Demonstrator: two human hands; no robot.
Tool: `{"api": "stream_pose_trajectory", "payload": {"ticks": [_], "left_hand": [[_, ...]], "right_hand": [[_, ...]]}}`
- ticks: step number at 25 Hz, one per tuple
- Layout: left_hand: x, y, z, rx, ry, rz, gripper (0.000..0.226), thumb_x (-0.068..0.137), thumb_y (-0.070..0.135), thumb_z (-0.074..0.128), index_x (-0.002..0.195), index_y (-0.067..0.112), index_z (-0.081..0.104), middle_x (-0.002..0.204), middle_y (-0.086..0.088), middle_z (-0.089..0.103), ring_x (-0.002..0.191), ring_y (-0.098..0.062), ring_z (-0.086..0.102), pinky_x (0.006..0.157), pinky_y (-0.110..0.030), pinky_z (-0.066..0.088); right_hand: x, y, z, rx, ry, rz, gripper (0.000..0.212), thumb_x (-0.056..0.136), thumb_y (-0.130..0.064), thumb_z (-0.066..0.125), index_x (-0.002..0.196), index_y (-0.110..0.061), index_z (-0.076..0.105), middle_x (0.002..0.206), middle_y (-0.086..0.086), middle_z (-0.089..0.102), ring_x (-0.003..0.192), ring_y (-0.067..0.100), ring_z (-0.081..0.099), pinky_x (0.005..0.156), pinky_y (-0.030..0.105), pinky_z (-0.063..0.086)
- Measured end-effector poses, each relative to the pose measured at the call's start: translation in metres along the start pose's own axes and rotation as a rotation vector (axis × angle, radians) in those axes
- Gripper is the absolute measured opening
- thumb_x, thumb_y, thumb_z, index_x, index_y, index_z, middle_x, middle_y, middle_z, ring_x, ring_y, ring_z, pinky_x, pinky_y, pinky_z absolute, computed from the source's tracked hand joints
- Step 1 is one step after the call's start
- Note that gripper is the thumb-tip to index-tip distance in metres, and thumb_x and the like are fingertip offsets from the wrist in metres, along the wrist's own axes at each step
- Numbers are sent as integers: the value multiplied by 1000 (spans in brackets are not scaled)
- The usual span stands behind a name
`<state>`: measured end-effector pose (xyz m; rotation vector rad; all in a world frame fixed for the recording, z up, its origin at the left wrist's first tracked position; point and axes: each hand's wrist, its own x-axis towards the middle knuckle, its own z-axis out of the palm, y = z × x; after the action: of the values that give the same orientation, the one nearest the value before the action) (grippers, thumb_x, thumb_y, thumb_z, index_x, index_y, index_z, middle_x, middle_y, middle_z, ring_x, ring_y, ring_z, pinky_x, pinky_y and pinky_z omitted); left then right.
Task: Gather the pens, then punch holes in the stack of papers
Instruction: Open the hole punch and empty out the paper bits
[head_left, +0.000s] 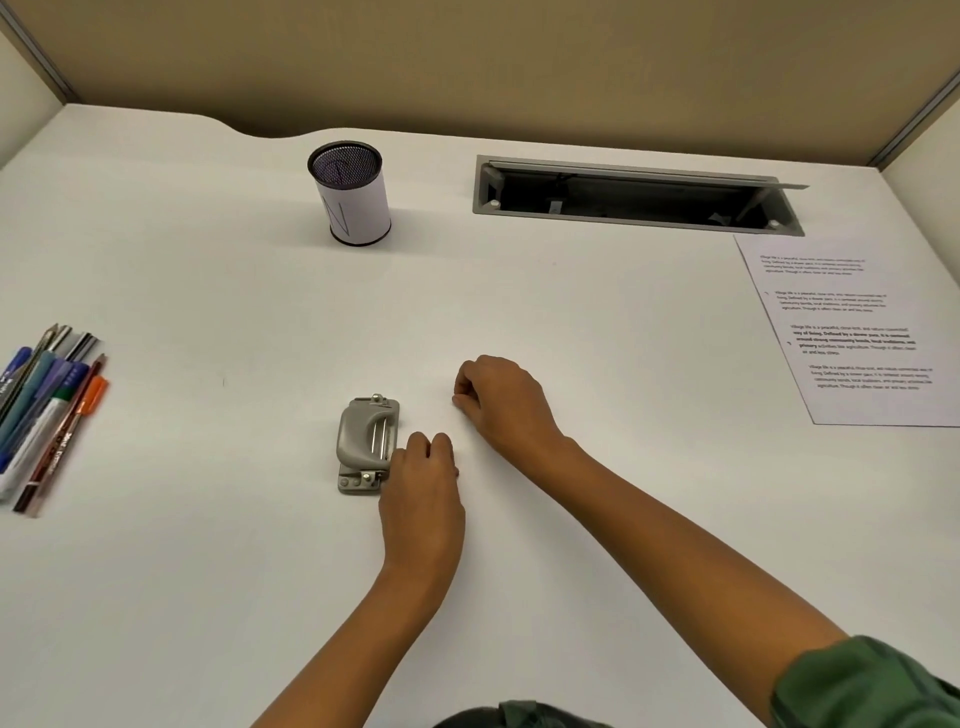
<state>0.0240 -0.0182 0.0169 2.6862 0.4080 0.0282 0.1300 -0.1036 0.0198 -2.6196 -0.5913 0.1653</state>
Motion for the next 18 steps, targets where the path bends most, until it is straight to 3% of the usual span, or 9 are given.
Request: {"api": "stream_pose_trajectory", "payload": {"ticks": [4,7,9,13,16,18], "left_hand": [[-1,-1,-2,-8,-27,22,22,85,-7,41,98,8,52,95,-7,50,85,-22,48,56,-27,29],[-4,-6,-10,-228,-38,-16,35,71,-20,37,82,11,48,81,0,48,71,-10,46,50,-21,27],[-6,-9,-18,-384,-16,-126,37,71,-22,35,76,14,44,75,4,53,68,-6,48,55,-17,31],[-10,-13,-35,-517,73,-214,26,88,-7,50,85,19,54,78,11,60,73,1,59,62,-18,45],[-11,-20,-47,-535,135,-208,14,91,6,57,91,18,63,81,7,66,75,-13,64,68,-29,52],[-10,-25,-52,-521,166,-207,11,90,8,59,92,16,67,83,3,68,78,-17,65,71,-28,49]], "right_hand": [[-1,-1,2,-10,-18,2,12,93,-17,53,97,-8,60,99,5,64,91,22,57,77,37,50],[-7,2,5,-22,25,23,14,96,-15,46,100,-6,56,98,8,61,84,27,58,74,39,48],[-11,6,7,-20,67,31,13,97,-13,44,100,-6,55,97,8,60,80,28,58,72,40,48],[-12,9,5,61,132,29,12,96,-12,48,101,-8,58,97,8,60,79,27,58,72,39,48],[-10,5,4,81,124,34,12,93,-20,55,100,-14,63,97,0,61,81,20,60,69,36,49],[-8,2,4,60,114,34,11,91,-23,58,96,-17,65,97,-3,62,82,18,61,67,34,49]]}}
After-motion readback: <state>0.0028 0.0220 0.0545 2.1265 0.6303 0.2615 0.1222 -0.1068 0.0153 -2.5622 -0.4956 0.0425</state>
